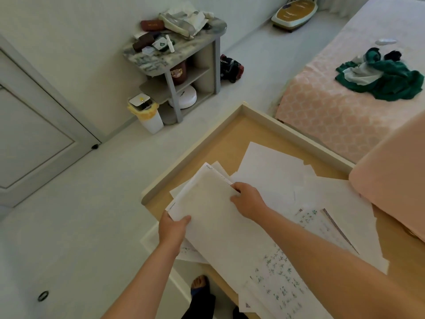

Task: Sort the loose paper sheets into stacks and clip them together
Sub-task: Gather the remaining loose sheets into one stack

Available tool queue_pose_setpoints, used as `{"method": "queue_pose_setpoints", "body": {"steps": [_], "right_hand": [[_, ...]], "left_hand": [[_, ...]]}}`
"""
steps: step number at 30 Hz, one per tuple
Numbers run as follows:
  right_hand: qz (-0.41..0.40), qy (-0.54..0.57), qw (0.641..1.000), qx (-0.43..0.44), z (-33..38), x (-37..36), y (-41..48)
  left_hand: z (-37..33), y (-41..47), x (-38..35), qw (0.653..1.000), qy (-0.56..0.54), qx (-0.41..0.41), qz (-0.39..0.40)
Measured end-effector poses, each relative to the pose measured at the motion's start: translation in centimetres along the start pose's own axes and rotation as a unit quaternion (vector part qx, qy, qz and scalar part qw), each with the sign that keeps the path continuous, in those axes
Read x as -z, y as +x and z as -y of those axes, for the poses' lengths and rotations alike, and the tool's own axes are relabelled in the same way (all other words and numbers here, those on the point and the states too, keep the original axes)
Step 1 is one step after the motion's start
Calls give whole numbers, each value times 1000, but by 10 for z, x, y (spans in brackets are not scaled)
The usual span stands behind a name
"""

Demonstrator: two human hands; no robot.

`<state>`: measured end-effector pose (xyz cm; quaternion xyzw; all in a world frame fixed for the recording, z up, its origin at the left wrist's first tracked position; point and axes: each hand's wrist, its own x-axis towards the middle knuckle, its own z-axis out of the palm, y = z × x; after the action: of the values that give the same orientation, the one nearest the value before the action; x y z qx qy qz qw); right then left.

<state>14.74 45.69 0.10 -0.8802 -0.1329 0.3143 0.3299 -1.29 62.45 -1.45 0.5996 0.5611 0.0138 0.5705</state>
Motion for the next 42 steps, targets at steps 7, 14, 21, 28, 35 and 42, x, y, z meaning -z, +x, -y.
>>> {"method": "queue_pose_setpoints", "body": {"steps": [7,14,21,28,35,42], "right_hand": [[26,-227,973,-37,-6,-20,29],[14,-248,966,-71,-3,-26,39],[17,-240,969,-54,0,-48,22],[9,-174,983,-52,1,-41,14],[55,141,987,-57,13,-1,0],[-80,208,962,-160,-24,37,-15]], "left_hand": [[21,12,27,994,83,-15,-63],[24,16,30,997,68,13,-47],[21,9,26,997,-58,51,-9],[8,4,26,989,-132,-11,72],[-40,16,35,968,-209,-78,114],[-49,42,1,964,178,-166,109]]}}
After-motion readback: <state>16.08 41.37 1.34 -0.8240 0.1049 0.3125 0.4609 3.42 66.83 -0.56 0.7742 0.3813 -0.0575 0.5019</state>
